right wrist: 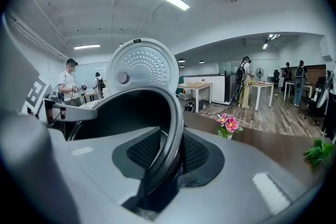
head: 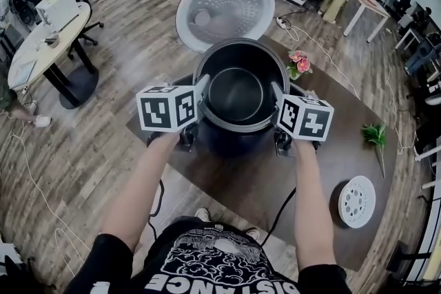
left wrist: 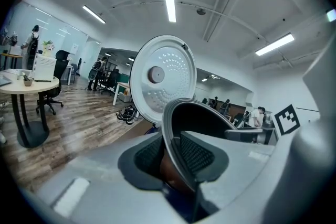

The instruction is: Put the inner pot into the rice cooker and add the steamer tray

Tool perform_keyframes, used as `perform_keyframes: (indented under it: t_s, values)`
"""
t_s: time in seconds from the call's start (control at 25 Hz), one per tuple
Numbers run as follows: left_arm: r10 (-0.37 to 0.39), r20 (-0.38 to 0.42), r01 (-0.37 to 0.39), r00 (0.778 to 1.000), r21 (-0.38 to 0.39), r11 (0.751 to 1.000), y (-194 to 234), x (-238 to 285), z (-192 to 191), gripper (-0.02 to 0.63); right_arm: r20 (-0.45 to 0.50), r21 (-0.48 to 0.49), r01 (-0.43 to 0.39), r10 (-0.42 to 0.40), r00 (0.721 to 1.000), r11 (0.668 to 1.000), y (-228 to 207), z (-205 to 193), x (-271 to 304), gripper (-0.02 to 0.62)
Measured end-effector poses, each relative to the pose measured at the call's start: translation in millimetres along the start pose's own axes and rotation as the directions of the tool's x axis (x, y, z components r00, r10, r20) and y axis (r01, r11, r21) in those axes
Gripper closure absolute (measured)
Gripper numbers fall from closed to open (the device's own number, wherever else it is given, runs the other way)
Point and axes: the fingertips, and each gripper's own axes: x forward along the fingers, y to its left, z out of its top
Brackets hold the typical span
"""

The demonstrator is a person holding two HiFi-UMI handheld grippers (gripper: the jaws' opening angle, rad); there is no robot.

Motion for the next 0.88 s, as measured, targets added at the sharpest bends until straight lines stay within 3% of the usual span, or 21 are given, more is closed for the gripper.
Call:
perform_keyframes:
  t_s: [0.32,0.88]
  values:
    - [-0.004,-0.041,0.005,0.999,0.038,0.999,3.0,8.8,-12.0,0.492,-0.035,0.009,0.035,-0.034,0.999,0.999,-7.2,-15.1,6.8,0.494]
    - [0.022,-0.103,-0.011,0.994,0.106,0.994,7.8,23.7,-30.8,0.471,-0.068,-0.057,0.094,-0.098,0.993,0.994,-13.4,-27.0,14.3,0.462]
